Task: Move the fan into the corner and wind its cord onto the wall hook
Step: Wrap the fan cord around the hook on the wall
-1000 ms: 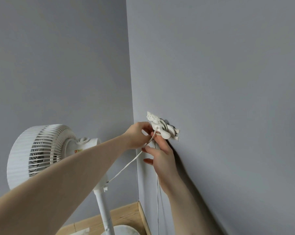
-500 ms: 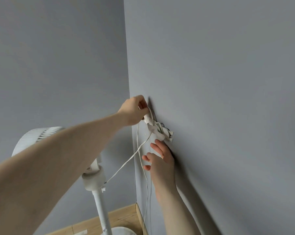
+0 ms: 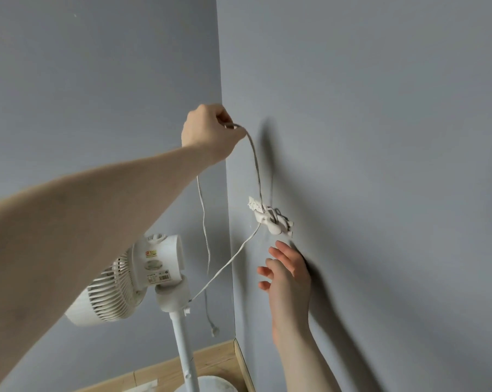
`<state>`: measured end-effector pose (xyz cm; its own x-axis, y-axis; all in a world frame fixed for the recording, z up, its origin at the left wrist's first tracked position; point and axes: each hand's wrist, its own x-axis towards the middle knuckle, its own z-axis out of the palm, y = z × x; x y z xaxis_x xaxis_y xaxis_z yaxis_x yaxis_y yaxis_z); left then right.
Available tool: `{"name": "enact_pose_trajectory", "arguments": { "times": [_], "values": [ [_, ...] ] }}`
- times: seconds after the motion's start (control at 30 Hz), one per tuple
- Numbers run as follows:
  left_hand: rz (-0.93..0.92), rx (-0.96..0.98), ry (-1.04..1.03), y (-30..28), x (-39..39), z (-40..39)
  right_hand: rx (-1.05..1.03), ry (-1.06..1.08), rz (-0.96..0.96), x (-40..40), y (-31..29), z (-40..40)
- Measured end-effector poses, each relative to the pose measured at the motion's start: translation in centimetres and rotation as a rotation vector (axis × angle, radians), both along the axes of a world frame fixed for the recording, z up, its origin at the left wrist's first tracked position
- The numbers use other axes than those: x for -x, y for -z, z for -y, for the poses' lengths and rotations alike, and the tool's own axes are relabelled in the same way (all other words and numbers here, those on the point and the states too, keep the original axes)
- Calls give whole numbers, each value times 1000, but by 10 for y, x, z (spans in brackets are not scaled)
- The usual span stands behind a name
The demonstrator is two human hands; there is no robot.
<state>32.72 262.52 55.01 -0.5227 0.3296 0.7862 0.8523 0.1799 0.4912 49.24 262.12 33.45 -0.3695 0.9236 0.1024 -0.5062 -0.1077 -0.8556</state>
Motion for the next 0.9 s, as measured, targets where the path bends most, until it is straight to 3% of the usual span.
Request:
{"name": "enact_pose_trajectory", "arguments": {
  "times": [0.27,0.5,0.9],
  "values": [
    [-35,-73,32,-52,-56,41,-89,66,-24,-25,-13,18],
    [-39,-261,47,-75,-83,69,-116,58,-2,-35,-10,37],
    [-382,-381,120,-77,-114,113,-140,57,-12,-40,-14,49]
  ]
}}
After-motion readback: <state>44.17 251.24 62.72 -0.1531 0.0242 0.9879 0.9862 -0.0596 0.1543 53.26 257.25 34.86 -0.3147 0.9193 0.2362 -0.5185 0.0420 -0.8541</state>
